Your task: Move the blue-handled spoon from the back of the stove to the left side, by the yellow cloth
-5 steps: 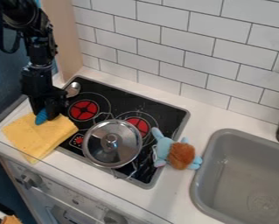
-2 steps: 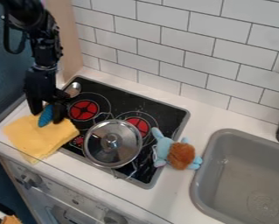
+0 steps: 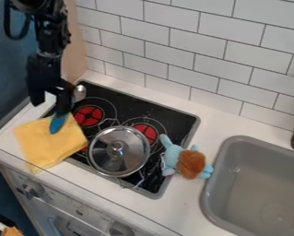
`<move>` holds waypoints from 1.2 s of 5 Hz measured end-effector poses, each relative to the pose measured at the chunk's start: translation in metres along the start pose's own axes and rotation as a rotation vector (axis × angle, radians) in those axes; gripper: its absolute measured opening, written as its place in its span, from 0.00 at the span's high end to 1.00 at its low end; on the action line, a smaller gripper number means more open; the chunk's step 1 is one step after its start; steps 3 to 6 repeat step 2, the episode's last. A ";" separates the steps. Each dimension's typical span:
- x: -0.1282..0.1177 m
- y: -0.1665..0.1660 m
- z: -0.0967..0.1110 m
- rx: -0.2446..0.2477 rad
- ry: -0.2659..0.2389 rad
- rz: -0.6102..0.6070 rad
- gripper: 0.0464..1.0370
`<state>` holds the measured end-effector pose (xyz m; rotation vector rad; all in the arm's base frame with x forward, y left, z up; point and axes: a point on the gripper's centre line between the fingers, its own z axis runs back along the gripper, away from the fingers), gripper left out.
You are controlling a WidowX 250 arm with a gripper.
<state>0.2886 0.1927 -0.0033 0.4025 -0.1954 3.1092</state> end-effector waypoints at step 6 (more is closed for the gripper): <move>0.009 -0.005 0.047 -0.041 0.055 0.039 0.04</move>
